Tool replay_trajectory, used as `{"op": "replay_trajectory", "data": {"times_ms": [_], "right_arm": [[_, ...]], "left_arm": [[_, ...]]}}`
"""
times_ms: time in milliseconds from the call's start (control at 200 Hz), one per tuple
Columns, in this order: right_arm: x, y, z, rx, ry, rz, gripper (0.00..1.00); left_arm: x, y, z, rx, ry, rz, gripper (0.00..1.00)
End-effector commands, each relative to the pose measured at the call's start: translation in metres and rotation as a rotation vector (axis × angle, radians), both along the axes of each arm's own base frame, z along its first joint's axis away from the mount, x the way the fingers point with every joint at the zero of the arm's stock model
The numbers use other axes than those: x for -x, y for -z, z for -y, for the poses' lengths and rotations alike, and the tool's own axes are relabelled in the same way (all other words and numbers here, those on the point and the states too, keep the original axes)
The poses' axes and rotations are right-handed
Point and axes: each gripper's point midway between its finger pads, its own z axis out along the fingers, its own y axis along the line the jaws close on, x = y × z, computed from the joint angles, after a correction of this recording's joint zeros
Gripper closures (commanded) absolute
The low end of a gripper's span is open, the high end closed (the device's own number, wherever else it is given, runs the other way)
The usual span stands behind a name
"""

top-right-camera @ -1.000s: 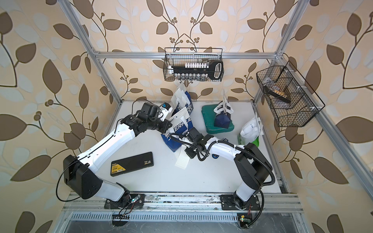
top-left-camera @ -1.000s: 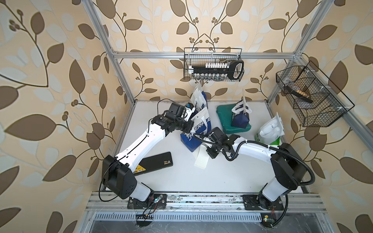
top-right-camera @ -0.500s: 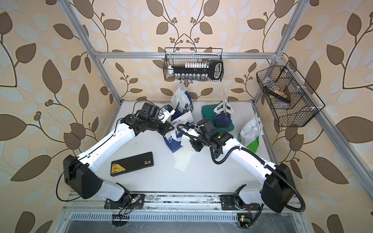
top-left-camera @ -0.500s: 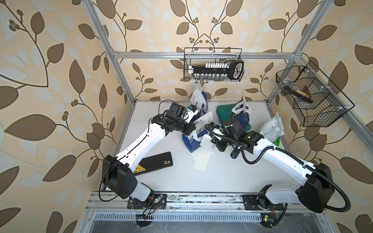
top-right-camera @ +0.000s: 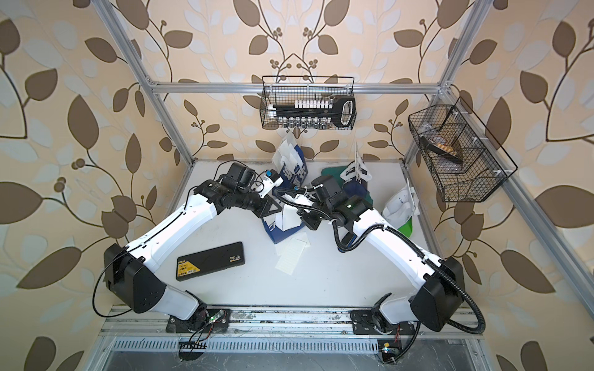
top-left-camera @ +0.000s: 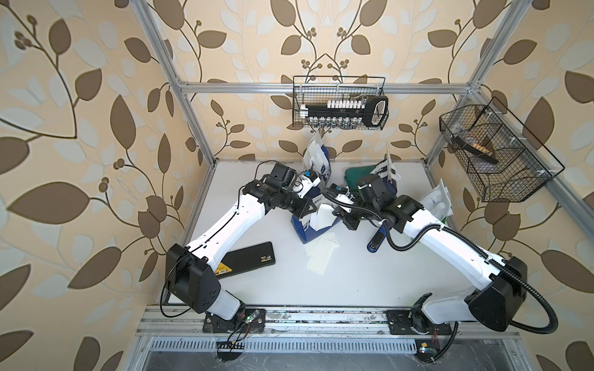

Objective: Staple the receipts to the bags
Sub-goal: Hold the receipt from the takeout bag.

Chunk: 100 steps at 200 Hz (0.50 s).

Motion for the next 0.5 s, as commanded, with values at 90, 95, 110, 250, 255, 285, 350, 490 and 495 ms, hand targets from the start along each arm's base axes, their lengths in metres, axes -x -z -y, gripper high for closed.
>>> {"op": "replay_trajectory", "data": {"times_ms": [90,95,110,250,255,285,350,490,495], "right_arm": [[-0.015,-0.013,0.003,0.099,0.017,0.105,1.0],[-0.016,-0.014,0.003,0.1,0.019,0.108,1.0],[-0.017,-0.014,0.004,0.105,0.023,0.112,1.0],[-0.022,-0.017,0.002,0.134,0.015,0.135,1.0],[-0.023,-0.017,0.002,0.135,0.014,0.135,1.0],[-0.023,-0.016,0.001,0.141,0.012,0.136,1.0],[-0.025,-0.015,0.0,0.155,0.011,0.137,1.0],[-0.022,-0.013,-0.008,0.181,-0.029,0.154,0.99],[-0.022,-0.013,-0.008,0.182,-0.03,0.154,0.99]], "left_arm": [[0.012,-0.016,0.008,0.034,0.072,-0.003,0.71],[0.013,-0.015,0.008,0.033,0.074,-0.005,0.71],[0.013,-0.016,0.008,0.034,0.078,-0.005,0.71],[0.016,-0.017,0.008,0.035,0.091,-0.005,0.7],[0.016,-0.017,0.008,0.034,0.091,-0.005,0.7],[0.016,-0.017,0.008,0.033,0.091,-0.005,0.7],[0.016,-0.018,0.008,0.036,0.093,-0.001,0.7],[0.015,-0.02,0.008,0.037,0.089,0.004,0.7],[0.015,-0.02,0.008,0.037,0.089,0.004,0.7]]}}
